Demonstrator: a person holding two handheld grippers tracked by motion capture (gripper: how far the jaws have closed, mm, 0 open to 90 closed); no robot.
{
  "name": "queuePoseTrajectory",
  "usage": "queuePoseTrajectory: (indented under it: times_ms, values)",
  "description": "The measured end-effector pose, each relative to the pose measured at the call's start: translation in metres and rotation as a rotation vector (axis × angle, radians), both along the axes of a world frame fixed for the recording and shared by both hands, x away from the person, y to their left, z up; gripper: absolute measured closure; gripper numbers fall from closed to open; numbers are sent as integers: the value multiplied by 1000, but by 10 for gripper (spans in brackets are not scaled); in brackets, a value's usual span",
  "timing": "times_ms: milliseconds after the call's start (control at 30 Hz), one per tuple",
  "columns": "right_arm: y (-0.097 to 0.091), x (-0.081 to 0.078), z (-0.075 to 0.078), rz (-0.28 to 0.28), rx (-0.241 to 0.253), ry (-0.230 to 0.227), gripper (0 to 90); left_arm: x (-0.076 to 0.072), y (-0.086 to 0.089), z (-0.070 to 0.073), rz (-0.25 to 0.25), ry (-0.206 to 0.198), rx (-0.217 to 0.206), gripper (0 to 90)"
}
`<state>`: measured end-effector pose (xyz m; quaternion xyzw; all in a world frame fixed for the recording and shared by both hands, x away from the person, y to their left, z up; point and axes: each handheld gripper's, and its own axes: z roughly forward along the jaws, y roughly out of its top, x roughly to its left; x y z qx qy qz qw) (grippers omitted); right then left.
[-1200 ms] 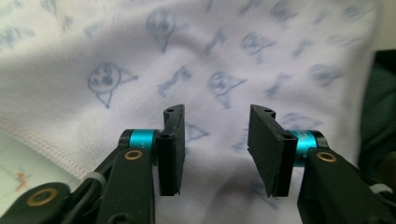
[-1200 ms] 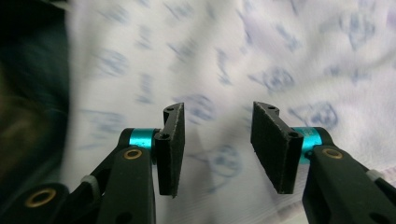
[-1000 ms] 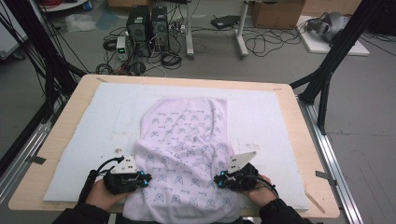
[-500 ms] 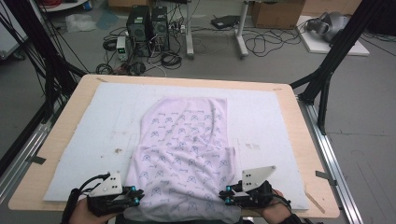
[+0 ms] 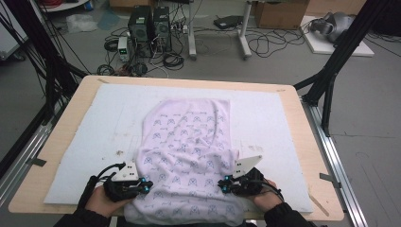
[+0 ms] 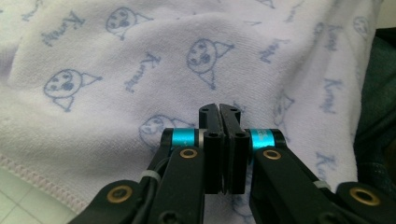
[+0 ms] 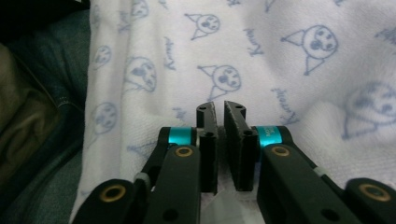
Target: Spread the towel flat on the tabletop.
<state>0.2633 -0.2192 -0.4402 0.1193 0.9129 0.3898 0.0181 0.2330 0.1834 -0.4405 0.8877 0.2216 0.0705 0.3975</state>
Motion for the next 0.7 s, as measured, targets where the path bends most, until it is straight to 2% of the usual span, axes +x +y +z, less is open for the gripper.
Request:
queuePoseTrajectory:
  times_ms: [100,200,267,333,367,400,433,500,533,600,667,700]
  values:
    - [-3,-7,2,14,14,15,851,-11,5,2,-8,-8,10,883]
    - [-8,-25,5,33,27,34,851,-29,12,8,-8,-10,-19,883]
    - [-11,-42,12,68,53,54,847,-45,16,16,-30,-22,-46,882]
    - [-15,-58,26,85,94,23,790,-56,19,24,-56,-35,-88,872]
    - [-17,-61,33,78,121,6,726,-57,20,28,-52,-42,-98,823]
    - [-18,-61,39,61,132,-18,684,-54,20,31,-44,-46,-96,743]
    - [-18,-57,43,53,113,-33,676,-50,20,33,-40,-52,-98,720]
    - [-14,-45,42,29,65,-74,606,-37,16,31,-8,-49,-100,664]
    - [-13,-37,39,13,58,-72,580,-30,14,29,3,-51,-94,628]
    - [-9,-22,28,-8,42,-76,538,-16,9,22,12,-43,-69,627]
    - [-6,-9,15,-22,11,-58,540,-4,3,14,24,-34,-27,596]
    - [-4,-5,9,-28,-7,-48,551,0,1,10,21,-26,-16,608]
